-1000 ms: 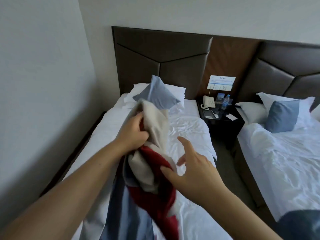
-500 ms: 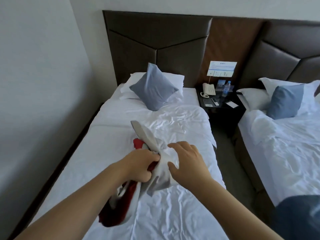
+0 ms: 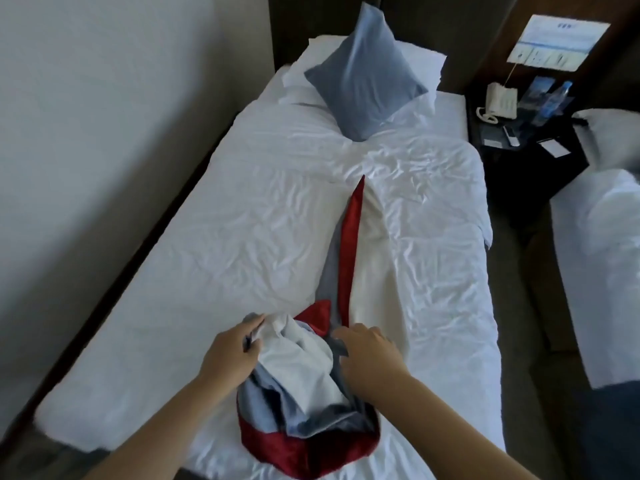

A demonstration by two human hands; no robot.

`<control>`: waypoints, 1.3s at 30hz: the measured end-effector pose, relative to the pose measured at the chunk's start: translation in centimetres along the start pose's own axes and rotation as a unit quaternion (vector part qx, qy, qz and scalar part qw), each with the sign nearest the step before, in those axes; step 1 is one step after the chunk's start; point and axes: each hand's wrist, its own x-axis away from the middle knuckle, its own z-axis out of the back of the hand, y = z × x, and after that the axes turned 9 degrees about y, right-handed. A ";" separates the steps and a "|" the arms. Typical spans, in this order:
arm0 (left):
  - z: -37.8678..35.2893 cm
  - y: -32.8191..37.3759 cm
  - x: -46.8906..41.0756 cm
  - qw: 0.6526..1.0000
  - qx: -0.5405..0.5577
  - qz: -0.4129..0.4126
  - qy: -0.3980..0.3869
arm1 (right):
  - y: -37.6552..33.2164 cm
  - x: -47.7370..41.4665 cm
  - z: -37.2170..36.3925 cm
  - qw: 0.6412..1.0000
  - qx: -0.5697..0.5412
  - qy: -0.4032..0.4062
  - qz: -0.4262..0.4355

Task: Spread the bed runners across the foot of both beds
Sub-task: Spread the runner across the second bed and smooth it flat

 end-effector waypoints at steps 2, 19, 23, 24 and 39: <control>-0.8 -3.1 -0.9 0.999 -0.006 0.040 0.032 | -0.1 -1.6 -3.0 0.999 0.014 -0.042 0.000; -25.3 -12.5 1.2 0.972 -0.214 0.016 -0.095 | 3.0 -7.6 -31.8 0.986 -0.003 -0.168 -0.019; -27.9 -16.4 2.9 0.986 -0.138 -0.092 -0.014 | 3.4 -3.4 -35.7 0.998 -0.027 -0.053 0.020; -27.7 -17.2 3.3 0.987 -0.105 -0.122 -0.010 | 3.8 -2.8 -36.2 0.998 -0.042 -0.029 0.039; -24.8 -20.2 2.9 0.938 -0.162 -0.303 -0.032 | 6.1 -2.8 -36.8 0.998 -0.044 0.045 0.020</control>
